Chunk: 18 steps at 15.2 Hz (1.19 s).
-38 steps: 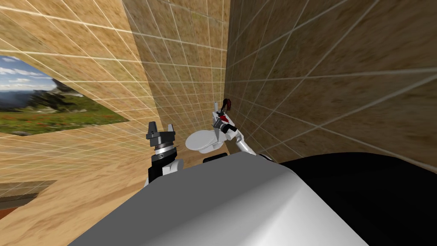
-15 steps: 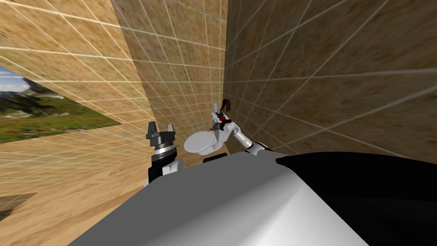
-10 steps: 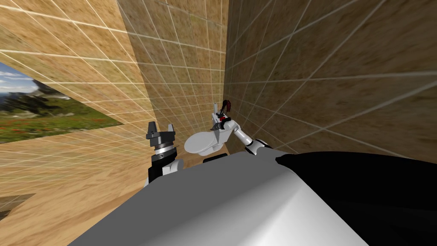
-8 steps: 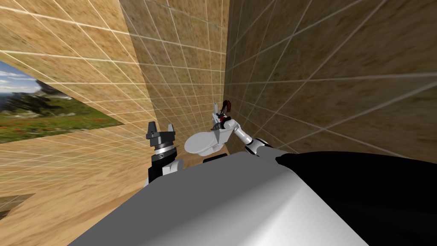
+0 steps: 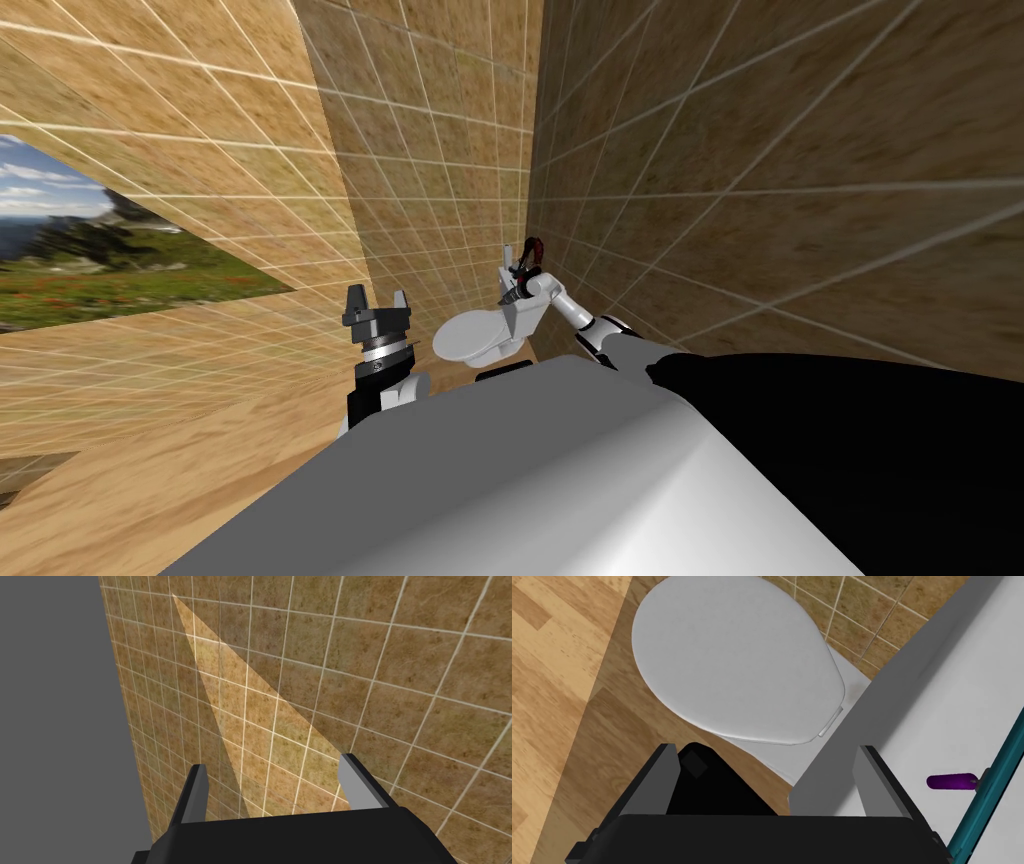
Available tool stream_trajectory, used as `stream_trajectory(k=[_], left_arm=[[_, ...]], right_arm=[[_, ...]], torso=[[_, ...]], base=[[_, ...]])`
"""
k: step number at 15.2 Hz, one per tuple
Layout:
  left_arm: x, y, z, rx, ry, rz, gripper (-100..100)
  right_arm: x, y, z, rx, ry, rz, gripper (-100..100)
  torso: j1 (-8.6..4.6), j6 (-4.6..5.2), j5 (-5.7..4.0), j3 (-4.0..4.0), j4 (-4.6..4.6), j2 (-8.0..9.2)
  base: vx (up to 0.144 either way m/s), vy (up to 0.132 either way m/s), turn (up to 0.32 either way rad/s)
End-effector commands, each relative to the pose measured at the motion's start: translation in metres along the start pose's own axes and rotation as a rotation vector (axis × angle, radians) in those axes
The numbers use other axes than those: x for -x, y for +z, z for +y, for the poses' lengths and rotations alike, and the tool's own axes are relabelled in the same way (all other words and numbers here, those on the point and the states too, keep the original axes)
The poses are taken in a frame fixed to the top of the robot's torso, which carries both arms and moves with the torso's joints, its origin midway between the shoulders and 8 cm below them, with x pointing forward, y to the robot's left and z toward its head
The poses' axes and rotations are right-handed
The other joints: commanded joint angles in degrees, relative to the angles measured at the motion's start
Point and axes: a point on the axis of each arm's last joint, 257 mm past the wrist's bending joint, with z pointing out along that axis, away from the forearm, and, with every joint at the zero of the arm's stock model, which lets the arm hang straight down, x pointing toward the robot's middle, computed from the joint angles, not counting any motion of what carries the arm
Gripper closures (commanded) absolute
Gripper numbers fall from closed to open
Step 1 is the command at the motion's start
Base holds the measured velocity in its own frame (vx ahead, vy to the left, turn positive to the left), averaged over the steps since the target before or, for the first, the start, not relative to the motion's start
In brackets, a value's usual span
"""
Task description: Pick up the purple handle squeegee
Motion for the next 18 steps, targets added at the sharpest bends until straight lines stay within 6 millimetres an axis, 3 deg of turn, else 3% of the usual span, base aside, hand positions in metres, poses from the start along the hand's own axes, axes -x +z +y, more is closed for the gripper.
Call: stream_trajectory(k=[1,5,16,18], left_arm=[[0.0,0.0,0.0,0.0,0.0,0.0,0],[0.0,0.0,0.0,0.0,0.0,0.0,0],[0.0,0.0,0.0,0.0,0.0,0.0,0],[0.0,0.0,0.0,0.0,0.0,0.0,0]], right_arm=[[0.003,-0.007,0.009,-0.004,0.049,-0.045,-100],[0.01,-0.015,0.015,-0.008,0.087,-0.1,-100],[0.016,-0.063,0.049,0.006,0.264,-0.249,-100],[0.015,-0.062,0.048,0.005,0.257,-0.244,-100]], torso=[[0.0,0.0,0.0,0.0,0.0,0.0],[-0.02,0.0,0.0,-0.04,-0.01,-0.07],[0.04,-0.01,0.01,-0.06,-0.02,-0.12],[0.04,-0.01,0.01,-0.09,-0.03,-0.16]], base=[[0.028,0.001,0.02],[0.036,0.0,0.028],[0.045,0.008,0.048],[0.049,0.009,0.036]])
